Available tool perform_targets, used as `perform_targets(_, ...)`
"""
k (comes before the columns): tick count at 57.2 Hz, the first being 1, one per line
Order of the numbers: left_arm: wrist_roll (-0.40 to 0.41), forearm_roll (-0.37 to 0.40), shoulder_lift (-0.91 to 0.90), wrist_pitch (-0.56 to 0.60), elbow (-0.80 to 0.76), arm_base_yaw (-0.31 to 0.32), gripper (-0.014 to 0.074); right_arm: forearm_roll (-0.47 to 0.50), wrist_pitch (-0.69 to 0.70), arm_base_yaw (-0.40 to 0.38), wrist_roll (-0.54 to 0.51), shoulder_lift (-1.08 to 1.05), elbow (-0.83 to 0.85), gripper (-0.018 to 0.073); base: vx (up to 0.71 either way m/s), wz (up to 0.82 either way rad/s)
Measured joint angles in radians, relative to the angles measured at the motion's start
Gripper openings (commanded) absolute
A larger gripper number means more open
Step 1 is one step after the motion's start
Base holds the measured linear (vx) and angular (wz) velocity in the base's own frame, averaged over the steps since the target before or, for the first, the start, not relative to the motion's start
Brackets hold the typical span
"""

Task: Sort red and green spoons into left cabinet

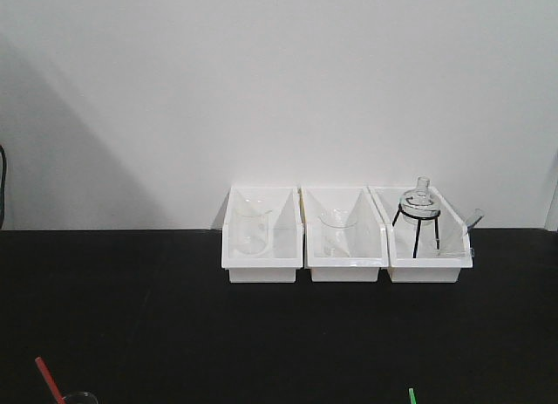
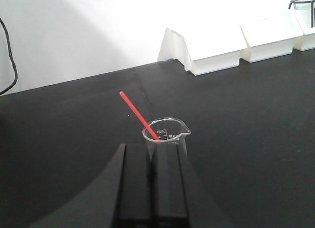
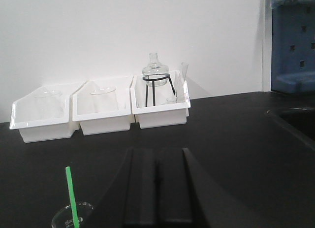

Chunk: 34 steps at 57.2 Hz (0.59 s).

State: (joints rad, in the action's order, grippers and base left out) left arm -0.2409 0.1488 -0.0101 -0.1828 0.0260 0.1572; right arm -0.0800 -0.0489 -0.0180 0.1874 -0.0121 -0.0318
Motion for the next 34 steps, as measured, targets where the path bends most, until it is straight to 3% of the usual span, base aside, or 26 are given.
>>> perform_targets(34,0.000,0.000,0.000,0.000,0.000,0.000,-0.0007,0.000,0.000,0.000,0.000,0.000,0.000,-0.0004,0.00,0.00)
